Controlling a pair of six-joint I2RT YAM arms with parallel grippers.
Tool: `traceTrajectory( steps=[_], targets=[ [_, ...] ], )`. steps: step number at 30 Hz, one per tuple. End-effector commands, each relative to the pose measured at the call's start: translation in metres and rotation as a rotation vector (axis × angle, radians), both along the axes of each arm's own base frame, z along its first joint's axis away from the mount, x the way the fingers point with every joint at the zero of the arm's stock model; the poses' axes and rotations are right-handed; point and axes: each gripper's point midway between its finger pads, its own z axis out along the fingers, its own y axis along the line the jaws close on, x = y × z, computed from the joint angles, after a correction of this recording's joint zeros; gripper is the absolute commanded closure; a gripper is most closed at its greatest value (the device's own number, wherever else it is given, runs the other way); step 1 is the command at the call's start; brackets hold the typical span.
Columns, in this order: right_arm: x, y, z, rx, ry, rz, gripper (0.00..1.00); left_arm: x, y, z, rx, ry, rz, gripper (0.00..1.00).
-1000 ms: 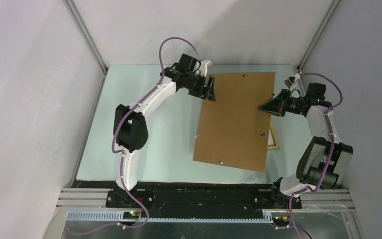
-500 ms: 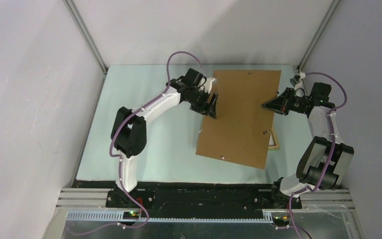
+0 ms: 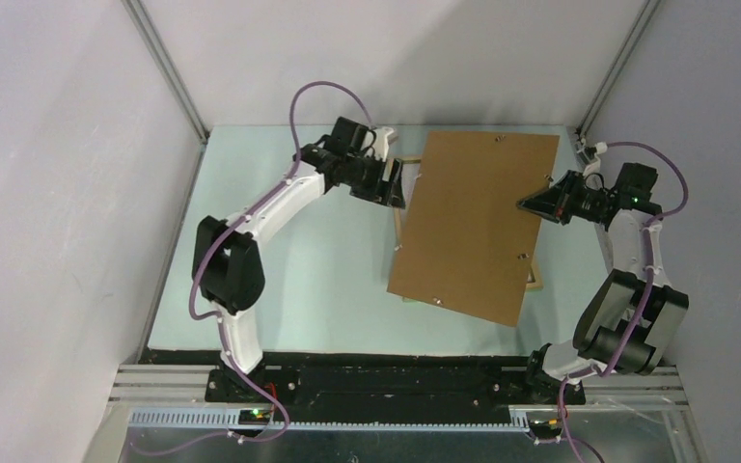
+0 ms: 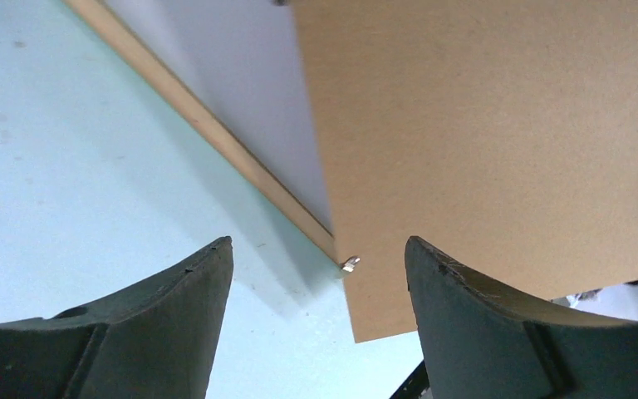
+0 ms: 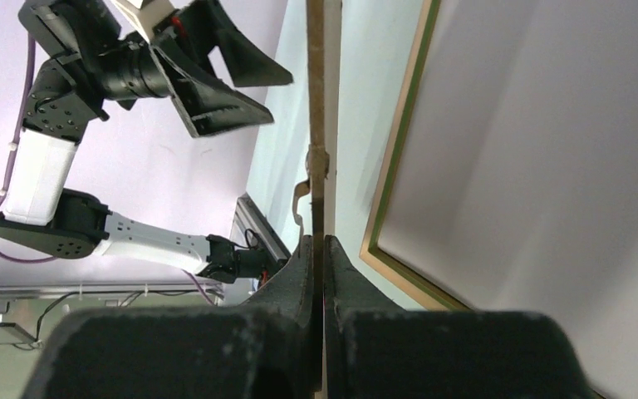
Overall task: Put the photo into the frame
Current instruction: Turn over the photo frame item at the center of the board, then move the photo frame to the center of the board.
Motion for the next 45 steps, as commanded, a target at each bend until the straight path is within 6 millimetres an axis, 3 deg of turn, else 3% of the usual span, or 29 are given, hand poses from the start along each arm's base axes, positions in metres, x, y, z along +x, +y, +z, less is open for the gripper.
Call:
traceTrajectory(
  steps=[1,7,10,16,21,28,37,45],
  targets=[
    [-0.012,-0.003,0.015,0.019,-0.038,0.007,1.00,0.026,0.017,0.024,-0.008,-0.085,0.130,0.20],
    [-0.022,-0.009,0.012,0.039,-0.029,0.005,1.00,0.063,0.027,-0.022,0.110,-0.052,0.293,0.24],
    [-0.029,-0.013,0.010,0.049,-0.015,-0.007,1.00,0.077,0.017,-0.050,0.128,-0.005,0.321,0.25],
    [-0.039,-0.021,0.001,0.068,0.005,-0.024,1.00,0.098,-0.006,-0.084,0.143,0.034,0.379,0.29],
    [-0.044,-0.027,-0.011,0.081,0.017,-0.030,1.00,0.100,-0.017,-0.112,0.170,0.067,0.410,0.33],
    [-0.047,-0.035,-0.015,0.120,0.031,-0.036,1.00,0.087,-0.025,-0.127,0.191,0.099,0.410,0.46],
    [-0.045,-0.038,-0.017,0.149,0.046,-0.036,1.00,0.068,-0.008,-0.134,0.239,0.126,0.427,0.59],
    [-0.041,-0.040,-0.019,0.121,0.056,-0.040,1.00,0.065,0.002,-0.134,0.257,0.124,0.431,0.80]
  ],
)
